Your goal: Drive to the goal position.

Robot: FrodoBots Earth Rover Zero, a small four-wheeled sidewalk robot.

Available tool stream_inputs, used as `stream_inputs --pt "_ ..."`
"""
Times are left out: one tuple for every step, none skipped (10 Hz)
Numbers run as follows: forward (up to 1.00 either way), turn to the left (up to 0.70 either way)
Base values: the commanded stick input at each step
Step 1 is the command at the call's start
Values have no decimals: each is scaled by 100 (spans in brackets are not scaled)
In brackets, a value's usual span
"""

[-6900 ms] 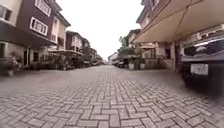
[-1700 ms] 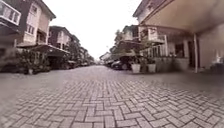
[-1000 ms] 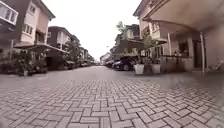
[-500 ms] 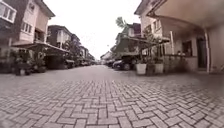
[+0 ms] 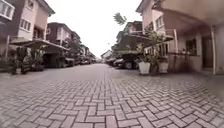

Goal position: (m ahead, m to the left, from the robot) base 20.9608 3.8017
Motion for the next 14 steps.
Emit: stream_inputs --pt "70 0" --pt "70 0" --pt "70 0" --pt "70 0" --pt "70 0" --pt "70 0" --pt "70 0" --pt "70 0" --pt "70 0" --pt "70 0" --pt "70 0" --pt "70 0" --pt "70 0" --pt "70 0"
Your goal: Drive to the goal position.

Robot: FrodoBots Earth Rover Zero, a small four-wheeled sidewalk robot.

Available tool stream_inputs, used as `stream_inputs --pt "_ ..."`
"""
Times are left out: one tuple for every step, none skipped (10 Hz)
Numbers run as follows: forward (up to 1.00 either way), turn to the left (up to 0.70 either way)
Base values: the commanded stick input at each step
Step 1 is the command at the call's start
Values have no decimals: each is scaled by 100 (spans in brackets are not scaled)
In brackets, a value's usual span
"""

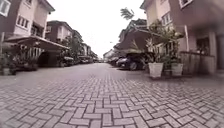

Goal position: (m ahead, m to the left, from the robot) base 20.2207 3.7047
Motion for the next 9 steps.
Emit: stream_inputs --pt "70 0" --pt "70 0" --pt "70 0" --pt "70 0" --pt "70 0" --pt "70 0" --pt "70 0" --pt "70 0" --pt "70 0"
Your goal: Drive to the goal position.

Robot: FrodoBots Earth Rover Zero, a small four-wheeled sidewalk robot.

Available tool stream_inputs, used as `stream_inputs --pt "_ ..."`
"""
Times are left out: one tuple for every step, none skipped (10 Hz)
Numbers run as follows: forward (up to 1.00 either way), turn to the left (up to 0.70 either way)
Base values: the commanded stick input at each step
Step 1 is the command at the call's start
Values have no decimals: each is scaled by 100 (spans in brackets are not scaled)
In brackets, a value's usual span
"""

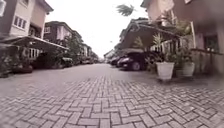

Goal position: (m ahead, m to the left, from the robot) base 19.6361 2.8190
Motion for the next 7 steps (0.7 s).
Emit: stream_inputs --pt "70 0" --pt "70 0" --pt "70 0" --pt "70 0" --pt "70 0" --pt "70 0" --pt "70 0"
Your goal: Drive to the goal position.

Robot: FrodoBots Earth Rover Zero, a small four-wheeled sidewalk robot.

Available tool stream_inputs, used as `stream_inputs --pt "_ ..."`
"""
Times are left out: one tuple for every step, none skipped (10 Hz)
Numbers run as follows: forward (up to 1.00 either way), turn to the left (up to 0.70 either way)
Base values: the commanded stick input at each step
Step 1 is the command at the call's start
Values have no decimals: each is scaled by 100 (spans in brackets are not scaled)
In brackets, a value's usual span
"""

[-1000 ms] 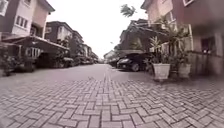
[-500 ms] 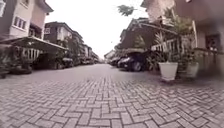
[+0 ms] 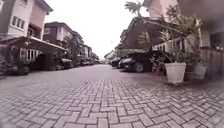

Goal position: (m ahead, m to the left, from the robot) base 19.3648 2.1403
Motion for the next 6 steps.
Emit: stream_inputs --pt "70 0" --pt "70 0" --pt "70 0" --pt "70 0" --pt "70 0" --pt "70 0"
